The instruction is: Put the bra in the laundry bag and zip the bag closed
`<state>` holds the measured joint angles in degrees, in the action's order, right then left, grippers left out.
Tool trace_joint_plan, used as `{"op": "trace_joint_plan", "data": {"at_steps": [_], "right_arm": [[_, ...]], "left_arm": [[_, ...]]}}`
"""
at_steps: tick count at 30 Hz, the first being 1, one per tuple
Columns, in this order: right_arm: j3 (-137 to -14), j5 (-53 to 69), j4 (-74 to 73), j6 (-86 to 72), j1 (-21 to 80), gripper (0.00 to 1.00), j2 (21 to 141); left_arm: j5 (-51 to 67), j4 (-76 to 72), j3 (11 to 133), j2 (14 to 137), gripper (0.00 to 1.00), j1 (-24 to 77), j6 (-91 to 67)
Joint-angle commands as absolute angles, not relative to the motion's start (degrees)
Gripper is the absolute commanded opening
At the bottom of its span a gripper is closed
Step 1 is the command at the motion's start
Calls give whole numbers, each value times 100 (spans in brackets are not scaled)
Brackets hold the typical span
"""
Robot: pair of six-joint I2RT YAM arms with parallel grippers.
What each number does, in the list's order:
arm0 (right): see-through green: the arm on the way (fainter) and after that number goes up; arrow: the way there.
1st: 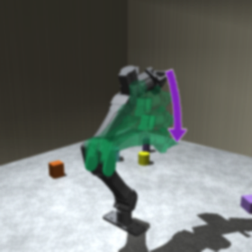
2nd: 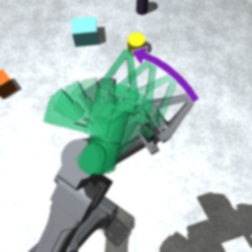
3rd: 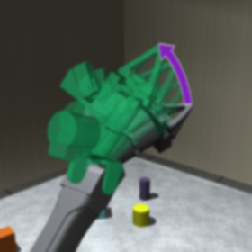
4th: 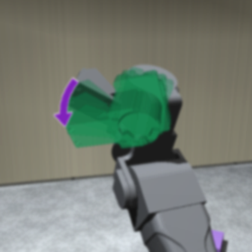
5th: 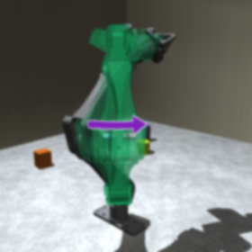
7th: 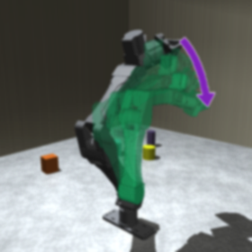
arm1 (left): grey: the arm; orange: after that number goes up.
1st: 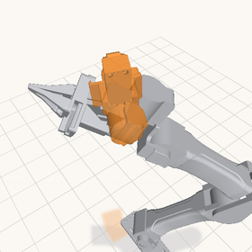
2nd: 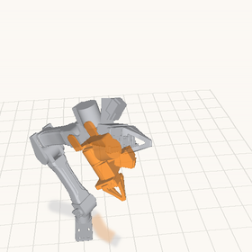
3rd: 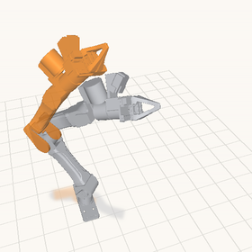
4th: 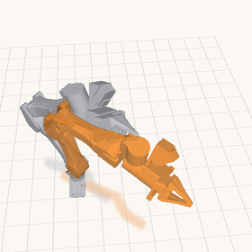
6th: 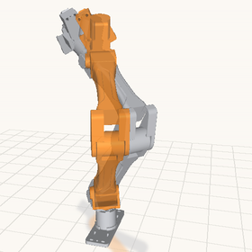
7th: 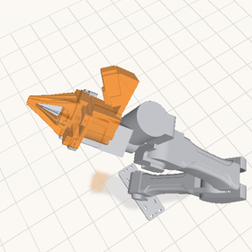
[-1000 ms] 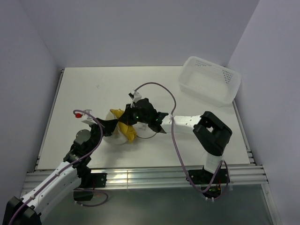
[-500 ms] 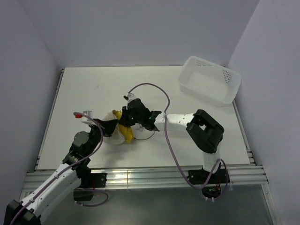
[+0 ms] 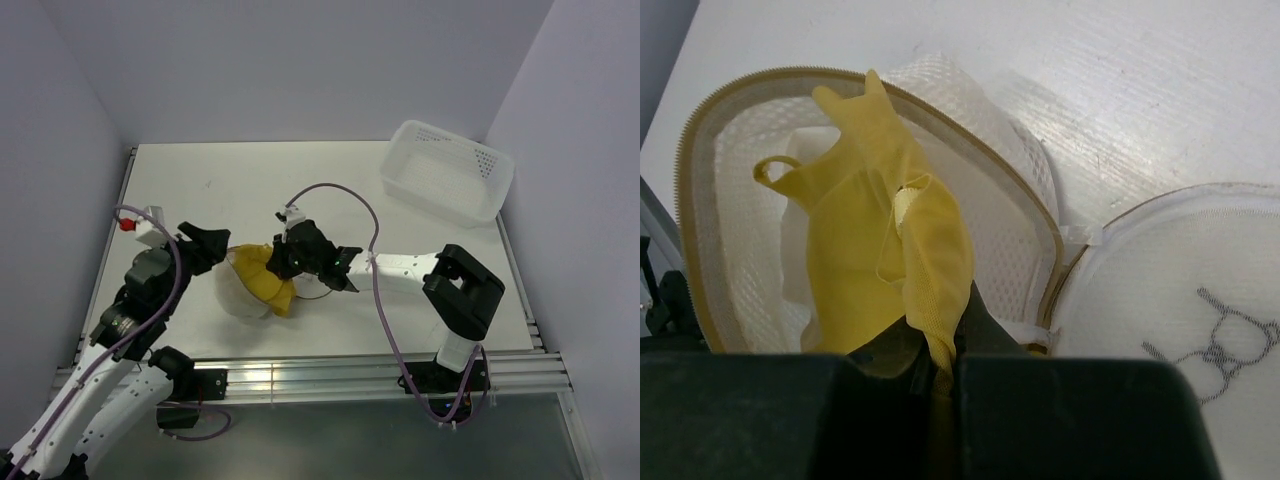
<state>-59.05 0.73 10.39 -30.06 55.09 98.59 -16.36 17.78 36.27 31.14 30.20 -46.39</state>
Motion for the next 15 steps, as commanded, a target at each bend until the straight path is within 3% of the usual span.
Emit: {"op": "trace_joint_plan", "data": {"at_steps": [1, 7, 12, 15], "right_arm": [[-5801, 53, 1450, -2813, 5651, 0, 9580], [-5765, 17, 1354, -2698, 5687, 0, 9563], [-5766, 18, 1371, -2637, 5687, 0, 9536], [-5775, 18, 1353, -2654, 5687, 0, 9510]], "left_arm": [[-2363, 3031, 4306, 3259, 61, 3023, -4563], [-2128, 3813, 5202, 5120, 55, 2927, -3834], [-1460, 3980, 5755, 5851, 58, 2734, -3218], [-1625, 4104, 5757, 6037, 59, 2725, -3051]]}}
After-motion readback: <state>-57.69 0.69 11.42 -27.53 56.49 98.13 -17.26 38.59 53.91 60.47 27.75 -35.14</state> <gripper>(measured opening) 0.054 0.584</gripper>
